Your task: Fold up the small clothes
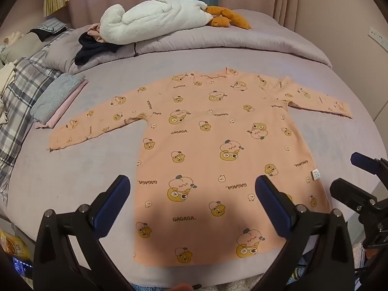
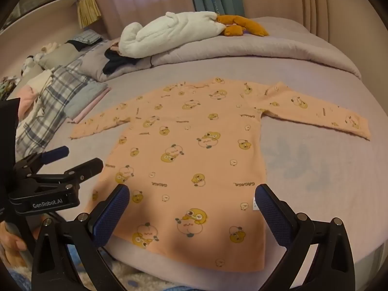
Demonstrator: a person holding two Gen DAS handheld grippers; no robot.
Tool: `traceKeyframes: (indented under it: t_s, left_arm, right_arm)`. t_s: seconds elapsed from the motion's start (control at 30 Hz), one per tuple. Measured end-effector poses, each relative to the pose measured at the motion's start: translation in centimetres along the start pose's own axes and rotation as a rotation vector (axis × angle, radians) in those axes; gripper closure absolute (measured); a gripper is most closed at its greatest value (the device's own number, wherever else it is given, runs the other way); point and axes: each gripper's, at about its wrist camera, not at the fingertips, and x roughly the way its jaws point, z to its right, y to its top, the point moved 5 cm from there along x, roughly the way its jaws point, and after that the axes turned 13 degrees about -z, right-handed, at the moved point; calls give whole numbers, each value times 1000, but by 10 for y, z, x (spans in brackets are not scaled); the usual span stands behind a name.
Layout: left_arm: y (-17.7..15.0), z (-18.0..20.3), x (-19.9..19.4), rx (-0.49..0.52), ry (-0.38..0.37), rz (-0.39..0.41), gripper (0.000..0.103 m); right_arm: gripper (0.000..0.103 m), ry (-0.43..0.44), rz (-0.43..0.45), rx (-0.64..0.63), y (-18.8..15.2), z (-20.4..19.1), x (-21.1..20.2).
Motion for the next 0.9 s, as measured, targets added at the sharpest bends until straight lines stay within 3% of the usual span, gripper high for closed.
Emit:
traceKeyframes:
  t_s: [0.9]
  left_arm:
    - [-7, 5, 1, 1, -14, -21, 0]
  right_arm:
    - [1, 1, 10, 2, 0, 2, -9]
